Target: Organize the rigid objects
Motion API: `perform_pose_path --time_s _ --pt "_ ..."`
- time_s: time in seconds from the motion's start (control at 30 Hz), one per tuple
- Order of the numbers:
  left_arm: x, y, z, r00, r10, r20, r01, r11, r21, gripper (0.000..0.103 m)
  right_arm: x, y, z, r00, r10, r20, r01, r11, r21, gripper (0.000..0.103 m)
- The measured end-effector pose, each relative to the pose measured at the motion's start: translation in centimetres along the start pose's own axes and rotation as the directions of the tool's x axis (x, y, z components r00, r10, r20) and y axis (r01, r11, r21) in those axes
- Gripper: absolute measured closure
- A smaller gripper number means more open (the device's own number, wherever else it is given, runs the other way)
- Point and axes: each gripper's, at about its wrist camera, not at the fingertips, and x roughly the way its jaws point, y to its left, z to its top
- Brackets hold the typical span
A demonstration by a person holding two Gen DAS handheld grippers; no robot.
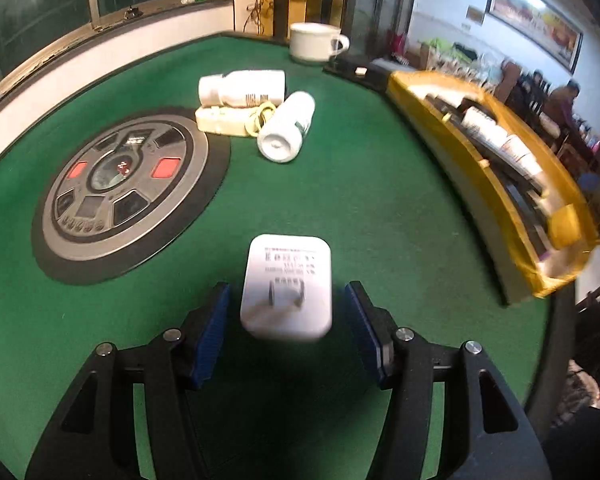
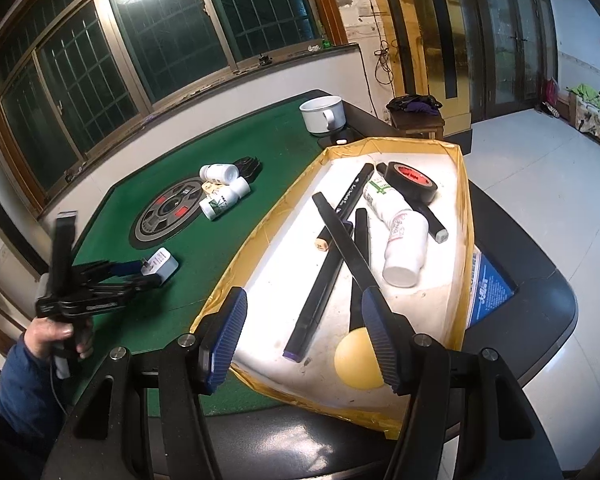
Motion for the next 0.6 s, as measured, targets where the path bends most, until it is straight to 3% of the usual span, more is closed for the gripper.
perform_pose_path --time_s 0.07,0.13,0.37,0.5,0.6 --pt "0.7 0.5 0.6 0.999 0.025 0.021 -0.024 0.999 -0.022 0.048 0.0 0.4 0.7 1.000 0.017 -0.011 -0.017 1.000 0.000 0.048" --pt "0.7 1.0 0.8 0.999 0.013 0.036 -0.011 0.998 -0.063 0.066 0.1 1.0 1.8 0.997 0.069 -0.031 -0.068 0.997 0.022 0.048" --pt "-1.4 2.3 -1.0 0.997 0.051 0.064 -0.042 0.990 -0.136 0.066 3.5 7.1 7.8 0.975 0.191 -0.118 -0.189 0.982 0.022 0.048" --pt "-1.5 2.9 -1.6 0.993 0.082 0.086 -0.066 0.983 -0.171 0.066 9.2 10.8 10.8 0.972 0.146 -0.186 -0.149 0.989 -0.002 0.048" --pt "-1.2 2.9 -1.6 0.988 0.118 0.097 -0.100 0.979 -0.177 0.066 14.3 12.4 11.9 0.961 0.135 -0.241 -0.129 0.991 0.043 0.048"
